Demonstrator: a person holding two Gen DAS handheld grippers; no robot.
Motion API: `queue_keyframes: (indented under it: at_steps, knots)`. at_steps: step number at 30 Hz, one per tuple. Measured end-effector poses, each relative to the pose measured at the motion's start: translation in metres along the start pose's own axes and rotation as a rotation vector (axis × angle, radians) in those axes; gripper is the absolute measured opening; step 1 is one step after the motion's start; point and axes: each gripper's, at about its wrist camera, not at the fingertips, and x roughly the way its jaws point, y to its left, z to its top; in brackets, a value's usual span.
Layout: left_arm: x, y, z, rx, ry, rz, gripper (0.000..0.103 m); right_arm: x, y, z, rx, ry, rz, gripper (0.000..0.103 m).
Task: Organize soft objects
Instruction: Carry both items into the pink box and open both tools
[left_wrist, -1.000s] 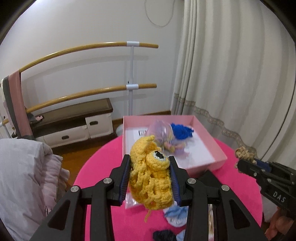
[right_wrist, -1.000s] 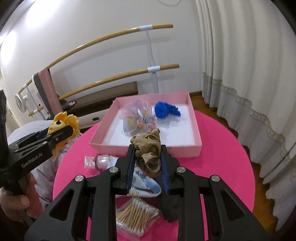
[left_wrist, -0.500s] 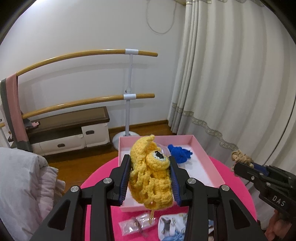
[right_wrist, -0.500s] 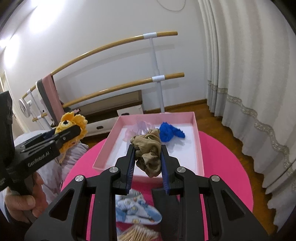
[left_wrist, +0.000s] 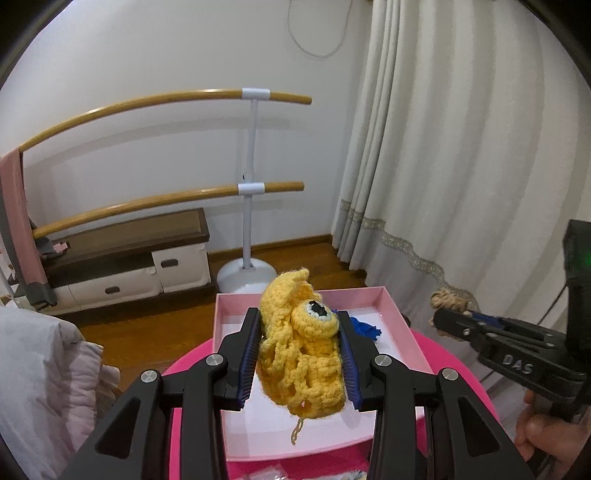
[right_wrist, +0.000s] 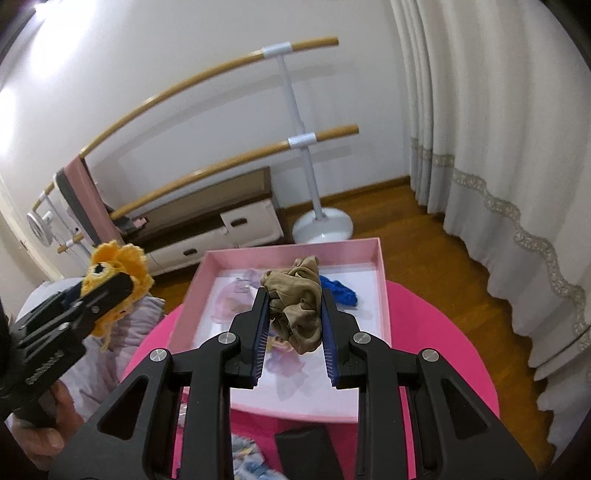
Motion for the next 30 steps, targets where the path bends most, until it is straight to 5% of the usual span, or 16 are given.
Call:
queue_keyframes:
  at_steps: [14, 19, 25, 27, 30]
  knots:
    - [0.105, -0.018, 0.043, 0.009, 0.156, -0.016, 0.037, 0.066, -0.031, -0.005, 0.046, 0.162, -0.019, 0.025]
    - [0.131, -0.022, 0.053, 0.006, 0.213, 0.004, 0.054, 0.074, -0.034, -0.006, 0.059, 0.181, -0.02, 0.032]
    - [0.141, -0.028, 0.062, 0.009, 0.214, 0.043, 0.082, 0.072, -0.037, -0.01, 0.09, 0.173, -0.013, 0.061]
    - [0.137, -0.03, 0.061, 0.014, 0.203, 0.053, 0.09, 0.067, -0.038, -0.01, 0.1, 0.154, -0.013, 0.083]
    - [0.13, -0.033, 0.06, 0.021, 0.174, 0.068, 0.102, 0.054, -0.036, -0.009, 0.111, 0.11, -0.007, 0.103]
